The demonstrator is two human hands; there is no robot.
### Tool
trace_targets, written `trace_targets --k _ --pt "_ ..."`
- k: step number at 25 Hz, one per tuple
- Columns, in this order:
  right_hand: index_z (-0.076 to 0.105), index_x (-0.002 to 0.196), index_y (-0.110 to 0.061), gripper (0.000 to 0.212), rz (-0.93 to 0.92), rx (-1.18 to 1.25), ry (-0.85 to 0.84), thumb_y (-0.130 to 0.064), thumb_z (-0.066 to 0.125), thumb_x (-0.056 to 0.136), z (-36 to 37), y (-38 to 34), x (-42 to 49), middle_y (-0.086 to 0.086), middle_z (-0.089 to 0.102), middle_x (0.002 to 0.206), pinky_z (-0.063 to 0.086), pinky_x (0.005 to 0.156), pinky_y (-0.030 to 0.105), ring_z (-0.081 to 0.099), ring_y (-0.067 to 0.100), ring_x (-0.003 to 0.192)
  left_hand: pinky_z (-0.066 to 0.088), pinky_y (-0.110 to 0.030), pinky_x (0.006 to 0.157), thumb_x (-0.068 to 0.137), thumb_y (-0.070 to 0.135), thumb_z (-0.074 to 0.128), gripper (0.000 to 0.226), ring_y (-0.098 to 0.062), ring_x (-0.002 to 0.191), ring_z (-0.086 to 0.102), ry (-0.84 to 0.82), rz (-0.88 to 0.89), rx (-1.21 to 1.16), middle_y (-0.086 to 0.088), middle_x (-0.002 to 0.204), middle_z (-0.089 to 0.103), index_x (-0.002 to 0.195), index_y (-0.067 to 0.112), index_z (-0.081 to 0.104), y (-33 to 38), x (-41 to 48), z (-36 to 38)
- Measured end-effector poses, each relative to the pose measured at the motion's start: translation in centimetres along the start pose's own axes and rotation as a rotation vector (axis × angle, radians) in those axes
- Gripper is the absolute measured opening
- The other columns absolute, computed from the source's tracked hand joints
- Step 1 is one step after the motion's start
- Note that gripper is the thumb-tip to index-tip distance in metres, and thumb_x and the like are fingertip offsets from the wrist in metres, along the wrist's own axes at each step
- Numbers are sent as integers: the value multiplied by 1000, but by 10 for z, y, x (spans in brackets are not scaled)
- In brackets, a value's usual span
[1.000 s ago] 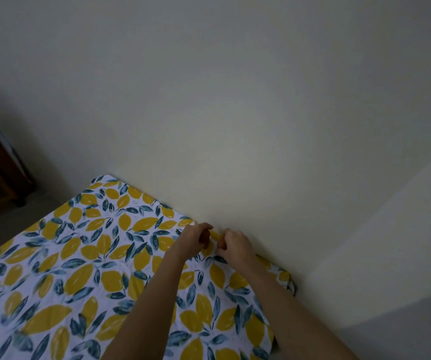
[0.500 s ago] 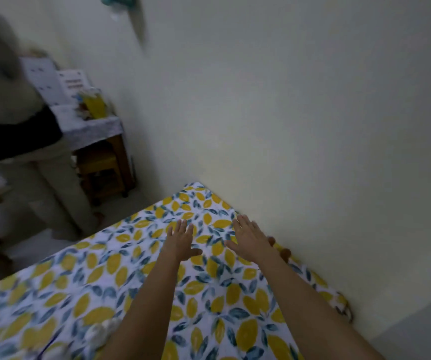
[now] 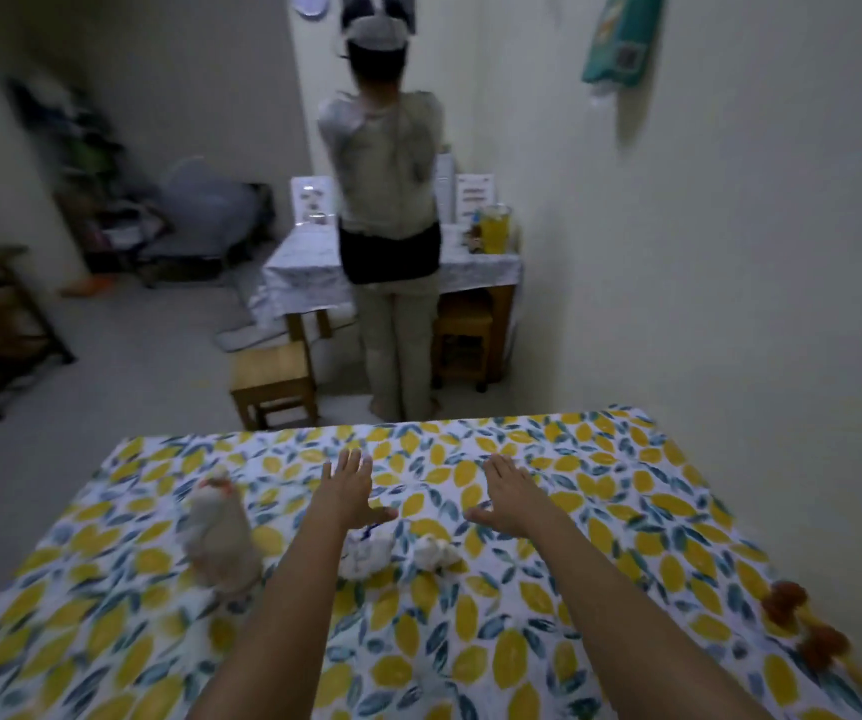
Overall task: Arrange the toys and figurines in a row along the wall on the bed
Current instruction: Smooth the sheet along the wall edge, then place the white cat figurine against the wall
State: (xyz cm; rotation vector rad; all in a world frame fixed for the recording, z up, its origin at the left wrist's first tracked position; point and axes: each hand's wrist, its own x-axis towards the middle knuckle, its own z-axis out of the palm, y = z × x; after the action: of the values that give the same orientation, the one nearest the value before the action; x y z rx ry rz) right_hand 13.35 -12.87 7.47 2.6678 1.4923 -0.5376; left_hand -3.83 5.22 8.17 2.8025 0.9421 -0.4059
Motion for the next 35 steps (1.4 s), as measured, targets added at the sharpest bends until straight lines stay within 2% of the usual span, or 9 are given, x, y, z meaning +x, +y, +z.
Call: trace_targets --k 6,10,14,17,20,25,29,32,35 --pt "0 154 -2 90 -123 -78 -70 -53 47 96 58 -57 34 15 -5 164 8 125 46 -2 29 153 8 -48 126 83 52 63 106 -26 153 -6 -64 -124 -184 -8 165 -8 154 11 -3 -67 -33 72" --pt "12 152 -1 80 -130 -68 -62 -38 54 96 95 -61 56 17 11 162 17 123 44 11 31 151 30 -44 119 80 34 74 95 -27 149 21 -19 -43 -383 -7 162 17 154 19 16 -65 -6 94" --pt "42 134 -5 42 -73 -30 -58 -16 55 96 105 -59 65 19 49 136 45 94 41 51 35 122 51 -40 100 79 19 77 55 -29 124 56 48 -7 -400 -12 136 60 131 14 58 -63 29 94" --pt "48 123 -5 31 -24 -19 -80 -15 55 95 96 -56 63 20 53 127 41 76 39 55 36 113 53 -35 95 80 11 75 44 -29 117 62 -14 20 -316 -16 125 67 123 10 65 -60 46 79" --pt "49 122 -3 30 69 37 -55 -15 54 95 80 -26 53 22 53 126 45 81 40 56 36 112 50 -29 87 78 12 77 42 -27 113 64 -49 78 -258 -15 122 68 119 11 68 -30 68 56" --pt "43 94 -10 14 345 163 32 -18 54 96 51 103 17 18 55 105 39 65 33 44 23 76 49 -31 91 73 16 81 43 -26 114 62 -60 307 -186 -13 119 70 115 17 72 102 133 5" --pt "51 97 -12 16 601 291 109 -25 59 93 43 221 -26 11 56 103 39 67 31 45 23 83 52 -37 93 75 11 77 39 -27 114 63 -99 547 -174 -13 120 69 114 12 71 244 184 -6" --pt "42 84 -15 22 737 353 168 -26 60 89 46 282 -55 4 51 88 41 66 32 55 29 96 51 -38 93 78 7 74 37 -29 116 62 -113 679 -168 -15 121 68 114 9 71 338 212 -1" --pt "42 92 -15 24 827 379 173 -27 62 87 56 319 -71 15 58 117 44 76 32 58 32 109 51 -39 91 80 3 70 36 -31 115 61 -150 784 -159 -16 122 66 115 8 69 411 233 9"
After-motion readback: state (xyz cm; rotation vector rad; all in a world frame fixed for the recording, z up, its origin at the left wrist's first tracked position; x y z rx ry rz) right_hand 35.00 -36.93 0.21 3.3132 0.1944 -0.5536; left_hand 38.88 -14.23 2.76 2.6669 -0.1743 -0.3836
